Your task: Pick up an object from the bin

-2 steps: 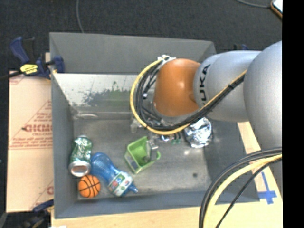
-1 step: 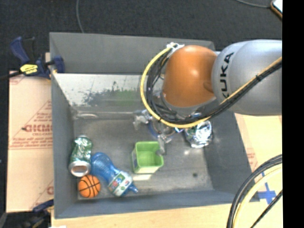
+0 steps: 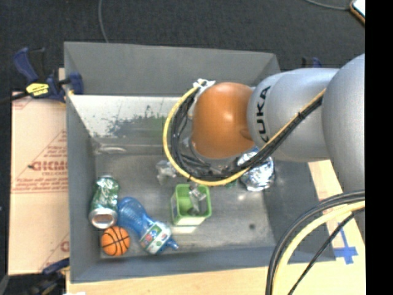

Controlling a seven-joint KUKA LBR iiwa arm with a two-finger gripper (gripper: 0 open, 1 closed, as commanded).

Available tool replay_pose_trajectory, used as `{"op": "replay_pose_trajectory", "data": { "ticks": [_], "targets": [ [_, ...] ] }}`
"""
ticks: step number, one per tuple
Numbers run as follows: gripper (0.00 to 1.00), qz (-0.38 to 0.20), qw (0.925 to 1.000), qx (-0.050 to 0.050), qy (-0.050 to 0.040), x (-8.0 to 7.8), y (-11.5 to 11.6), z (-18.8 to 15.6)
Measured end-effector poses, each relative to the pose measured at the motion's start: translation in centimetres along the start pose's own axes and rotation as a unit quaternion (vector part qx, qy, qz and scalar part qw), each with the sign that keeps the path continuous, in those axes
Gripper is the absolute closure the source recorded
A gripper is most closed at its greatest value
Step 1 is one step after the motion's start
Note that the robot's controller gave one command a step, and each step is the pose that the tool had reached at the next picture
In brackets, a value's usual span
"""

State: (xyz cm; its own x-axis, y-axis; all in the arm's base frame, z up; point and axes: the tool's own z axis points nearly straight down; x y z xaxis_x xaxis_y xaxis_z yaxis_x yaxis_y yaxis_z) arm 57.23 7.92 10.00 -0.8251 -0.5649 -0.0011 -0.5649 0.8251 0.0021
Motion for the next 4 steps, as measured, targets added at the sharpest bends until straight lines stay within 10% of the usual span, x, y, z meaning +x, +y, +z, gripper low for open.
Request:
{"op": "replay_pose_trajectory", "data": {
  "ticks": [1, 2, 4],
  "targets": [
    [0.0, -0.167, 0.986, 0.006, -0.0058, 2.2, -3.9, 2.9],
    [1.0, -0.129, 0.9916, 0.001, -0.0034, -2.2, 0.1, 2.8],
    [1.0, -0.128, 0.9918, 0.001, -0.0047, -2.3, 0.0, 2.4]
  ]
}}
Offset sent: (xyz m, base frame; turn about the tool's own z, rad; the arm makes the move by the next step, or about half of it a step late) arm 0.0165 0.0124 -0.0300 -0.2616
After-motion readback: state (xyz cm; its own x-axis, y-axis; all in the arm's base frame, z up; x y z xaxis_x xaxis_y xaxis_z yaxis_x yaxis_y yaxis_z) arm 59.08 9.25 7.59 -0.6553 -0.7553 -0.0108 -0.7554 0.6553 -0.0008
